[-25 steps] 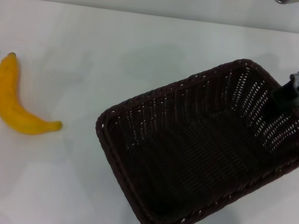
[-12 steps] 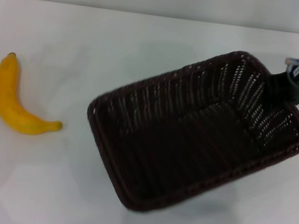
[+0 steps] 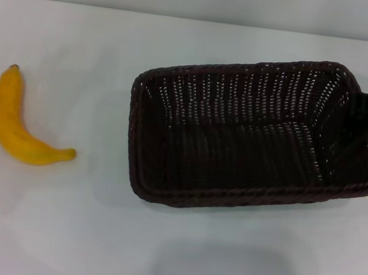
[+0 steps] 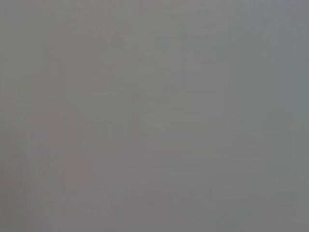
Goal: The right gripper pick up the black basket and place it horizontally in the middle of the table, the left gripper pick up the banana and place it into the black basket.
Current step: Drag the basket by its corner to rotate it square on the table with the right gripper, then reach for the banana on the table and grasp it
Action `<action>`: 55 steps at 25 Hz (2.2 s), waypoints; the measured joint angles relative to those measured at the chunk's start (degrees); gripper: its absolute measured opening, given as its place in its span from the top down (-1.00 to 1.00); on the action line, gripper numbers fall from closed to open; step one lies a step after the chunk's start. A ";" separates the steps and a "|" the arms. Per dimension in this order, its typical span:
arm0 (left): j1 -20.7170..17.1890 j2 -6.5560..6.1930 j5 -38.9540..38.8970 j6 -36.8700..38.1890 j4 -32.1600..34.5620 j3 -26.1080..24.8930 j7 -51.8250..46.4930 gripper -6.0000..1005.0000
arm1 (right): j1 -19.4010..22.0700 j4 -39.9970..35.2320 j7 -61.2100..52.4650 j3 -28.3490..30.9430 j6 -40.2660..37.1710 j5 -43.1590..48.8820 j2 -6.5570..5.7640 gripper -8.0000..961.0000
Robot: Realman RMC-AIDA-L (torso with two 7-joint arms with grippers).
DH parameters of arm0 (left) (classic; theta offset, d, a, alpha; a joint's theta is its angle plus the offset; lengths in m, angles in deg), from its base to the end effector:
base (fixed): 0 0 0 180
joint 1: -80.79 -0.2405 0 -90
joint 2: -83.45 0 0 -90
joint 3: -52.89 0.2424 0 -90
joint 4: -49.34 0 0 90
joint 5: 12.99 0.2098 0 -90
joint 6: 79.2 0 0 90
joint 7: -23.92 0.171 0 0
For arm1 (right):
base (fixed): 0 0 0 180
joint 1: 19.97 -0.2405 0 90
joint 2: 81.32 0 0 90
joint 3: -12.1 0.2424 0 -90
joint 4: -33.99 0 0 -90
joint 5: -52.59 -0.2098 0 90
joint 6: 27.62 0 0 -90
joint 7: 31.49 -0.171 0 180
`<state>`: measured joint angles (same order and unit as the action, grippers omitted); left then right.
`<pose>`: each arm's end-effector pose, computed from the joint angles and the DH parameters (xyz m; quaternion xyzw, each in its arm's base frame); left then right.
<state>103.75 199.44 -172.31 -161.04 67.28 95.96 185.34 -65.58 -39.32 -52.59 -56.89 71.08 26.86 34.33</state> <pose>-0.3174 0.3471 0.1676 -0.5141 -0.0805 -0.4038 0.7525 0.1646 0.3825 0.0306 -0.6436 0.7115 -0.0989 0.2640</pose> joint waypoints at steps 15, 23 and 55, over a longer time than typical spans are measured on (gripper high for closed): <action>2.05 -1.05 -0.13 4.45 0.24 -0.10 0.21 -0.65 | 0.97 1.87 -0.08 -6.28 -0.16 -5.38 -0.24 0.65; 2.08 -1.07 -0.02 4.34 0.25 -0.07 0.21 -0.65 | 1.34 0.86 3.39 -0.77 1.36 -5.27 -0.80 0.57; -9.30 2.07 39.38 20.80 30.64 0.27 -67.19 -0.59 | 27.29 12.47 98.88 38.87 -24.27 -55.10 -1.19 0.00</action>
<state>94.44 201.52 -132.93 -140.24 97.92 96.23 118.16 -38.29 -26.85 46.29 -18.02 46.80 -28.24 33.14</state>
